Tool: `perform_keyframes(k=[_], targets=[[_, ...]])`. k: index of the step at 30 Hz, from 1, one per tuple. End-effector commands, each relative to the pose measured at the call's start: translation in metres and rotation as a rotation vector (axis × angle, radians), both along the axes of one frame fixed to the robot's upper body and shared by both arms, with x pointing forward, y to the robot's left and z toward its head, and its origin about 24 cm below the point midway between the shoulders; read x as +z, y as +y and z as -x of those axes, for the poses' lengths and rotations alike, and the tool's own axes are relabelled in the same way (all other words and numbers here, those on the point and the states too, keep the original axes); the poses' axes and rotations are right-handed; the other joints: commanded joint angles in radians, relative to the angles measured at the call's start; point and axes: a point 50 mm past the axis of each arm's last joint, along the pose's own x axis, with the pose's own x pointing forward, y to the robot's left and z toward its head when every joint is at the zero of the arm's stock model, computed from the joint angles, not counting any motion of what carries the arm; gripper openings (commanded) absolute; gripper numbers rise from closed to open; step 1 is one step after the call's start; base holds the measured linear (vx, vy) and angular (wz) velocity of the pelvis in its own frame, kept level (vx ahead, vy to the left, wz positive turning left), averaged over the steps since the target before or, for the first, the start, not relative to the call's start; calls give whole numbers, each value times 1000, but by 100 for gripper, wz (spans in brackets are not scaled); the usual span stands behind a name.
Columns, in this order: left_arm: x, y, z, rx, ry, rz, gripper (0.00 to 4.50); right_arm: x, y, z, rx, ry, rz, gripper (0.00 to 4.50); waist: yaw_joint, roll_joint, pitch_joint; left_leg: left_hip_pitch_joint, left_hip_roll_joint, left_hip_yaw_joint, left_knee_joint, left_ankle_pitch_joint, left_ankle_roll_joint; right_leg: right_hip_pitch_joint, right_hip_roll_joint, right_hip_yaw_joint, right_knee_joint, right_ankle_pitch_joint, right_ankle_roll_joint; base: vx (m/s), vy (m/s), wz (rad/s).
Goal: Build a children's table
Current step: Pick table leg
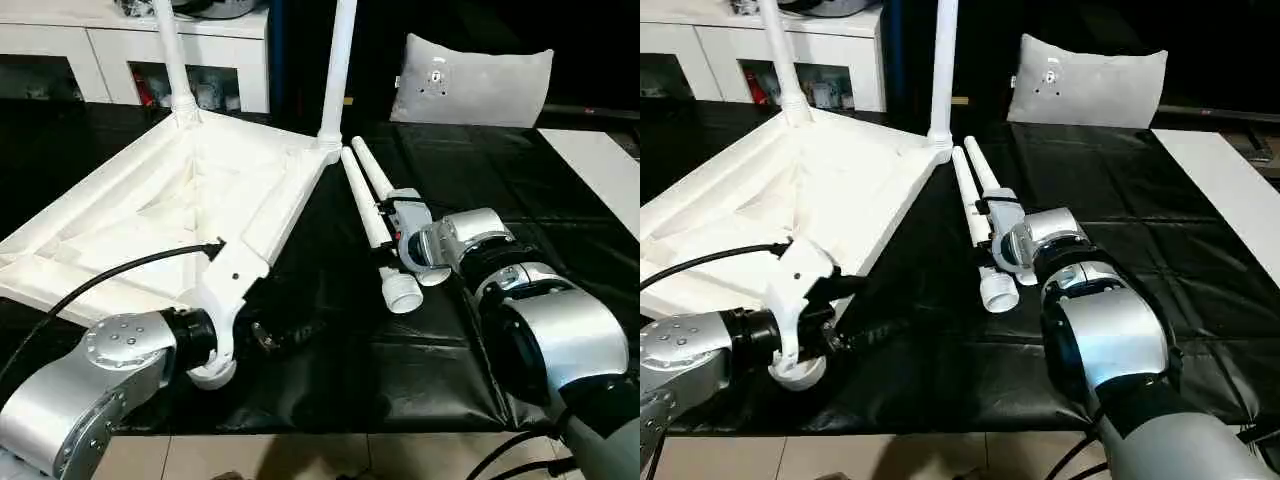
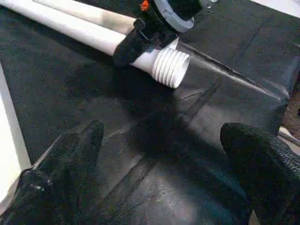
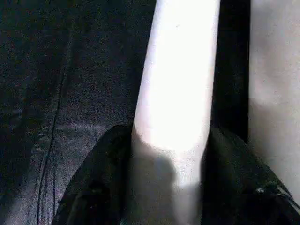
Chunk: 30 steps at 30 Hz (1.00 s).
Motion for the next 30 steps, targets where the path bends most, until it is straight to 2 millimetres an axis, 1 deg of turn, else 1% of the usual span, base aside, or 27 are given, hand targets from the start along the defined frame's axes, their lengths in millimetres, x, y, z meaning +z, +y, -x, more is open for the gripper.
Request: perform_keyframes(k=[1, 2, 3, 6, 7, 9, 10, 13, 15, 17, 19, 20, 21, 23, 24, 25, 26, 29, 30], targets=[[-1, 0, -1, -5, 8, -5, 450, -8, 6, 4, -9, 29, -43, 209, 8, 28, -67, 2, 83, -37, -75, -143, -32, 60, -125, 81, -75, -228, -193, 0, 0, 0], [-1, 0, -1, -5, 8, -5, 450, -8, 6, 4, -12, 29, -45, 206, 8, 32, -67, 2, 83, -38, -75, -144, -33, 59, -125, 81, -76, -230, -191, 0, 0, 0], [-1, 0, -1, -3, 9, -6, 450, -8, 6, 4, -28, 28, -58, 205, 6, 30, -67, 3, 83, -37, -76, -150, -33, 59, -124, 81, -78, -237, -187, 0, 0, 0], [-3, 1, -3, 7, 9, -11, 450, -8, 7, 3, -84, 17, -87, 202, 4, 31, -66, 3, 82, -38, -76, -156, -34, 58, -123, 80, -78, -249, -182, 0, 0, 0], [-3, 2, -3, 13, 9, -13, 450, -8, 7, 2, -100, 10, -93, 201, 3, 29, -68, 4, 82, -38, -76, -153, -34, 58, -123, 79, -77, -248, -177, 0, 0, 0], [-3, 3, -5, 32, 10, -18, 450, -6, 7, 1, -137, -4, -124, 196, 2, 31, -68, 4, 82, -37, -76, -154, -37, 56, -121, 78, -77, -242, -178, 0, 0, 0], [-3, 3, -5, 38, 9, -21, 450, -5, 8, 0, -143, -8, -135, 195, 3, 30, -70, 5, 81, -36, -74, -145, -35, 57, -121, 79, -75, -224, -180, 0, 0, 0], [-3, 5, -6, 42, 7, -23, 450, -1, 10, -2, -146, -21, -150, 191, 4, 30, -71, 2, 80, -35, -73, -124, -28, 58, -120, 78, -72, -198, -187, 0, 0, 0], [-4, 6, -7, 50, 9, -25, 450, 5, 11, -5, -163, -43, -174, 191, 4, 27, -73, 1, 81, -35, -73, -111, -25, 61, -121, 78, -69, -181, -191, 0, 0, 0], [-4, 7, -6, 53, 9, -30, 450, 10, 14, -7, -176, -54, -209, 191, 5, 27, -74, -1, 80, -34, -72, -89, -21, 62, -121, 79, -65, -149, -199, 0, 0, 0], [-5, 8, -7, 59, 8, -34, 450, 15, 15, -10, -189, -69, -230, 191, 5, 28, -74, 0, 81, -34, -72, -85, -17, 62, -121, 78, -64, -144, -201, 0, 0, 0], [-5, 8, -7, 62, 8, -35, 450, 16, 16, -10, -190, -74, -231, 191, 4, 25, -74, 0, 80, -32, -72, -85, -16, 61, -121, 79, -65, -143, -201, 0, 0, 0], [-5, 8, -8, 67, 7, -35, 450, 18, 16, -12, -200, -85, -236, 191, 6, 26, -73, 1, 80, -32, -72, -89, -17, 61, -121, 78, -66, -152, -201, 0, 0, 0], [-5, 9, -8, 72, 7, -34, 450, 20, 16, -12, -207, -91, -243, 190, 7, 27, -71, 2, 80, -32, -73, -99, -21, 59, -121, 78, -68, -172, -195, 0, 0, 0], [-6, 9, -9, 78, 5, -37, 450, 25, 16, -15, -217, -108, -251, 189, 8, 27, -71, 3, 80, -32, -73, -109, -23, 59, -120, 78, -70, -185, -189, 0, 0, 0], [-6, 9, -9, 78, 5, -37, 450, 25, 16, -15, -217, -111, -249, 189, 9, 26, -71, 4, 80, -31, -73, -108, -23, 58, -120, 78, -70, -186, -186, 0, 0, 0], [-5, 9, -9, 79, 2, -37, 450, 30, 14, -17, -222, -136, -228, 189, 10, 27, -71, 3, 79, -32, -74, -106, -24, 59, -119, 78, -69, -184, -183, 0, 0, 0], [-5, 9, -9, 80, 0, -36, 450, 36, 11, -20, -239, -162, -218, 189, 13, 27, -72, 5, 80, -31, -74, -94, -28, 58, -118, 78, -67, -170, -176, 0, 0, 0], [-6, 9, -9, 80, -1, -36, 450, 39, 11, -20, -251, -171, -225, 189, 16, 31, -73, 7, 80, -30, -73, -92, -28, 56, -117, 79, -66, -161, -176, 0, 0, 0]])
